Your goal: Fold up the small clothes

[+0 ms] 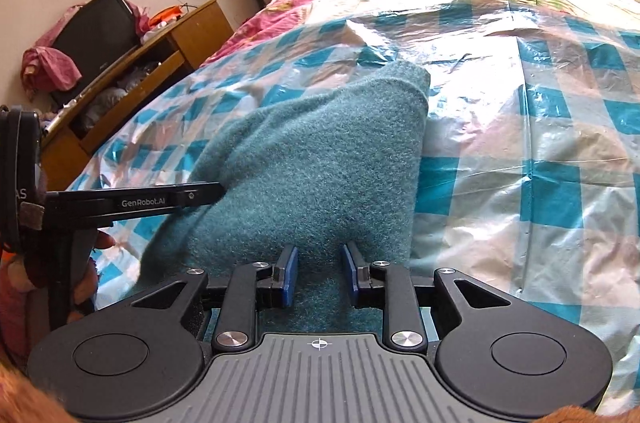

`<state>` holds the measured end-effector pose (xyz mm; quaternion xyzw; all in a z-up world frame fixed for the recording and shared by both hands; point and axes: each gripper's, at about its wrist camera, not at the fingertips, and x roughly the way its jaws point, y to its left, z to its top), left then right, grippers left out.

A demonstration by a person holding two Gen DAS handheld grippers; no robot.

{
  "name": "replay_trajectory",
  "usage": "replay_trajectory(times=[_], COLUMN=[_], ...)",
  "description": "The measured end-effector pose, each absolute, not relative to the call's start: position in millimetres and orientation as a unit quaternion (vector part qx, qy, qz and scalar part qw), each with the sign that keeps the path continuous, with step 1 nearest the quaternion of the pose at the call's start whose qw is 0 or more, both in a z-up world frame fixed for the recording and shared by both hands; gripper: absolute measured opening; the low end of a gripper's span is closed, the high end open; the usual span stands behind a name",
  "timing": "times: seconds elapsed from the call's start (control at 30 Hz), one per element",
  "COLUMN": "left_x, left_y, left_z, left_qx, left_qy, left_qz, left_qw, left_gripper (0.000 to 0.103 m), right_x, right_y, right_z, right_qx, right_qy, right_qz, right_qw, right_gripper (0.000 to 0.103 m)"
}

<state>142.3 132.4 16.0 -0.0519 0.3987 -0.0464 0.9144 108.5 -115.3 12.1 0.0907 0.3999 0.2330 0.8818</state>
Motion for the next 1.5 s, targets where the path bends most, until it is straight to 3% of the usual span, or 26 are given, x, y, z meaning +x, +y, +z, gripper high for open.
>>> replay_trajectory(times=[0.07, 0.2, 0.27, 0.53, 0.73, 0.8, 0.9, 1.33, 1.5], left_x=[138.1, 132.6, 127.0, 99.7, 102.3, 102.4, 101.3, 104.9, 114.4], left_y=[130.9, 135.2, 136.1, 147.3, 146.0, 145.2, 145.3, 76.9, 49.5], left_z=[15.7, 21.0, 25.3, 28.7, 7.9, 4.4, 4.1, 1.5, 6.7], left_qx=[-0.035, -0.046, -0.047, -0.081, -0.06, -0.058, -0.07, -0.08, -0.055], left_qy=[0.398, 0.403, 0.399, 0.398, 0.4, 0.399, 0.402, 0.405, 0.401], left_qz=[-0.041, -0.032, -0.036, -0.057, -0.056, -0.056, -0.063, -0.151, -0.17], left_qw=[0.916, 0.914, 0.915, 0.912, 0.913, 0.913, 0.911, 0.898, 0.898], left_gripper=[0.023, 0.022, 0.022, 0.022, 0.023, 0.022, 0.019, 0.014, 0.014], right_x=[102.9, 93.7, 94.5, 121.2, 139.3, 140.4, 135.3, 114.0, 118.6], right_y=[-117.3, -140.8, -149.8, -151.0, -141.2, -142.3, -149.3, -212.6, -233.8], right_z=[18.3, 21.0, 14.4, -38.7, -54.9, -52.7, -45.1, -25.8, -13.6], right_qx=[0.089, 0.114, 0.125, 0.242, 0.288, 0.296, 0.295, 0.279, 0.25], right_qy=[0.389, 0.377, 0.385, 0.452, 0.463, 0.467, 0.467, 0.463, 0.455], right_qz=[0.235, 0.215, 0.211, 0.249, 0.276, 0.276, 0.279, 0.2, 0.165], right_qw=[0.886, 0.894, 0.89, 0.821, 0.792, 0.786, 0.785, 0.817, 0.838], right_gripper=[0.026, 0.051, 0.057, 0.073, 0.073, 0.059, 0.048, 0.045, 0.052])
